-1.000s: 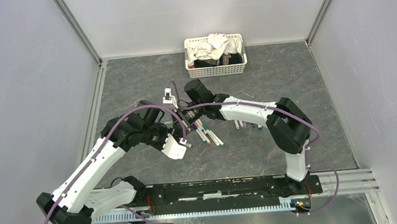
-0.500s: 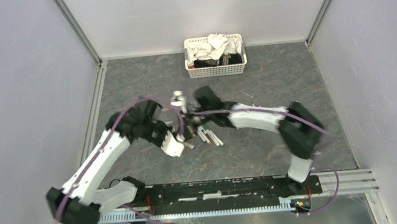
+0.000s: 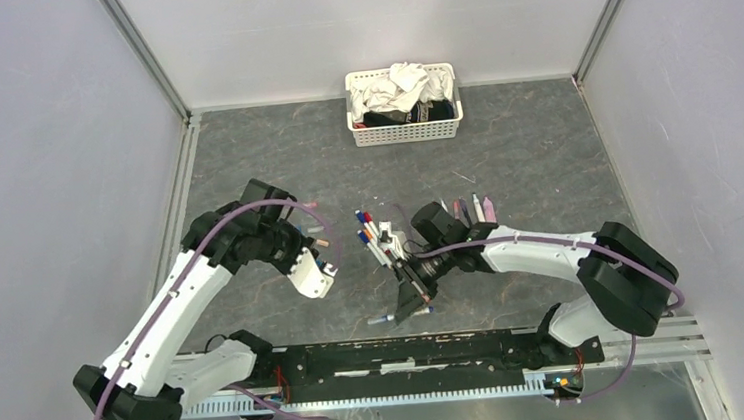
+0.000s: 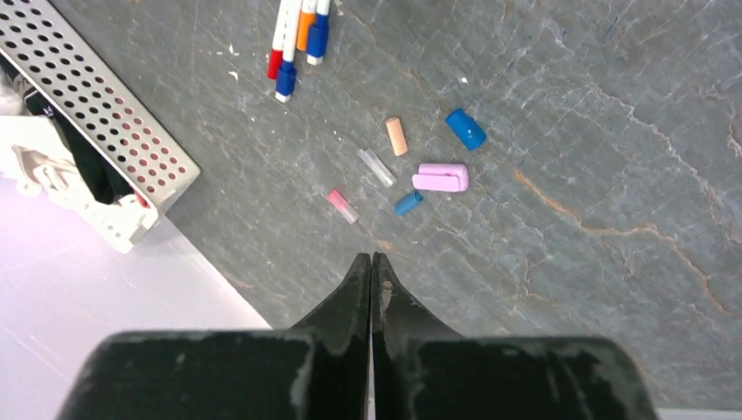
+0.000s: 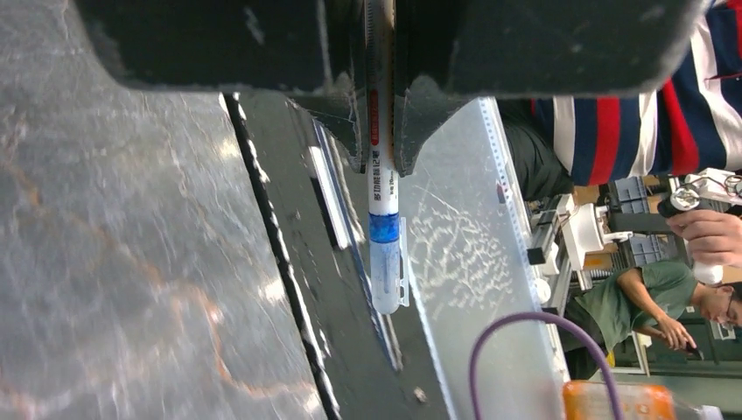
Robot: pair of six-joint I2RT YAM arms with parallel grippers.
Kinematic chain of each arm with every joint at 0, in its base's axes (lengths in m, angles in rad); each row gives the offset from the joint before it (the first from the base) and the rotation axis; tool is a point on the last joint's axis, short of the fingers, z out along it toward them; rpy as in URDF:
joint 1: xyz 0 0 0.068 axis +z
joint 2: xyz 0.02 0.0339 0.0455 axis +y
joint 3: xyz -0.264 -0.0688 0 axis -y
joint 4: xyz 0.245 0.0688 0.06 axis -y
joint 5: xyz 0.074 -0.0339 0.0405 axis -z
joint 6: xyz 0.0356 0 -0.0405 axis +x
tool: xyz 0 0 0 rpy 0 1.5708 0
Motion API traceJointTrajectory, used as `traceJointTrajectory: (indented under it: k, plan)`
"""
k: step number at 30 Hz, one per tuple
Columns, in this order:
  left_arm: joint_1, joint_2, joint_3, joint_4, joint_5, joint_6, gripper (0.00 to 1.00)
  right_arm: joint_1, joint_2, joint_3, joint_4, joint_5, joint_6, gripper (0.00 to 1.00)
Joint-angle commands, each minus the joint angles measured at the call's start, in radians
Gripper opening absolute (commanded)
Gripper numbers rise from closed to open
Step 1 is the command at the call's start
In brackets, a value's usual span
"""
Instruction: Open the pen caps
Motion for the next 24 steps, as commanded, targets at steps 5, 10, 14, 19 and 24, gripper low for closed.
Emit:
traceJointTrajectory:
  k: [5, 10, 14, 19, 24]
  plan:
    - [-0.132, 0.057, 0.088, 0.038, -0.034, -0.424, 0.56, -0.006, 0.049, 0.217, 0.062, -0.003, 0.015, 0.0]
    - [-0.171, 0.115, 0.139, -0.002, 0.113, -0.605, 0.84, -0.015, 0.107, 0.316, 0.19, 0.026, 0.112, 0.0]
    - [-0.198, 0.101, 0.108, 0.011, 0.156, -0.641, 0.87, -0.02, 0.147, 0.365, 0.272, 0.042, 0.178, 0.0]
    - [-0.216, 0.099, 0.079, 0.04, 0.158, -0.661, 0.86, -0.022, 0.179, 0.394, 0.381, 0.06, 0.279, 0.0]
    - [-0.225, 0.111, 0.065, 0.07, 0.097, -0.662, 0.7, -0.025, 0.195, 0.399, 0.459, 0.063, 0.354, 0.0]
